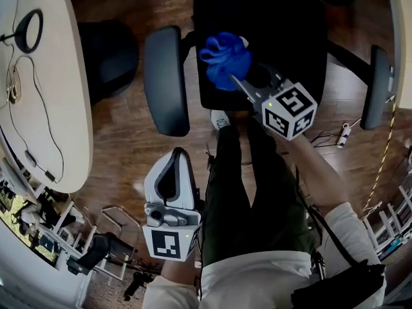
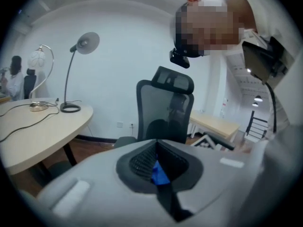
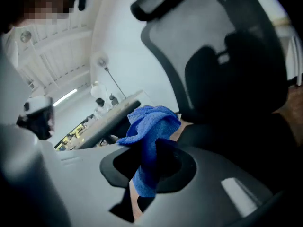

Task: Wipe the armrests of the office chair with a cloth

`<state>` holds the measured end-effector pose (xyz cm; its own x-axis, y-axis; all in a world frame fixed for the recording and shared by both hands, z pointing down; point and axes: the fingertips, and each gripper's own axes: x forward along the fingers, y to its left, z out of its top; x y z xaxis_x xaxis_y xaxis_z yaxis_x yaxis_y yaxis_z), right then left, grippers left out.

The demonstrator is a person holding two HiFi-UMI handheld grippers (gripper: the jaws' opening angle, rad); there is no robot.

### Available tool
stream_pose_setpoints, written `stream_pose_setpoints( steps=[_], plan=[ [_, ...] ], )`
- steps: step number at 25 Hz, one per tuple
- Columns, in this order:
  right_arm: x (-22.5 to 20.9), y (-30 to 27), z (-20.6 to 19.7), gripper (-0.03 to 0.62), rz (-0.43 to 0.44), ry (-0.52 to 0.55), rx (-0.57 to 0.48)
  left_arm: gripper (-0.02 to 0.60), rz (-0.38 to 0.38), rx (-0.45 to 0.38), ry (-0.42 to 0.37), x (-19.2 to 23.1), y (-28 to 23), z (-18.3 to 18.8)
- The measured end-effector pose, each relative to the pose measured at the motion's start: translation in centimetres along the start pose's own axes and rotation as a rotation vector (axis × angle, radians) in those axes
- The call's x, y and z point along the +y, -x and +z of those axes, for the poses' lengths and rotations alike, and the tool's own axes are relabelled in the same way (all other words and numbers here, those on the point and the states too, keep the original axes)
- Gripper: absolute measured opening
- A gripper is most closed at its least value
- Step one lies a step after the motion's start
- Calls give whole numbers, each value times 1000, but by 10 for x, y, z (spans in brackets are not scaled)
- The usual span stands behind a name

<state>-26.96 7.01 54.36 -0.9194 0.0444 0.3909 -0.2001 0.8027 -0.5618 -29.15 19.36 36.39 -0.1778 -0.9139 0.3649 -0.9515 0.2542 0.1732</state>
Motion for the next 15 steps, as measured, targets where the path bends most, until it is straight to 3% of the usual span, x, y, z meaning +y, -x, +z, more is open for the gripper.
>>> stream_pose_setpoints(
  steps=[3,7,11,15],
  plan=[
    [0,138,50,72,-169,13,-152,-8,-130,-9,-25,-48,-40,9],
    [-37,273,97,72,-461,134,-202,-8,-318,-5,-76,-117,-80,16],
    [-123,333,118,72,-692,124,-173,-8,-434,-15,-85,-172,-108,26],
    [-211,338,122,71,-760,70,-118,-8,-499,8,-115,-212,-116,23]
  ],
)
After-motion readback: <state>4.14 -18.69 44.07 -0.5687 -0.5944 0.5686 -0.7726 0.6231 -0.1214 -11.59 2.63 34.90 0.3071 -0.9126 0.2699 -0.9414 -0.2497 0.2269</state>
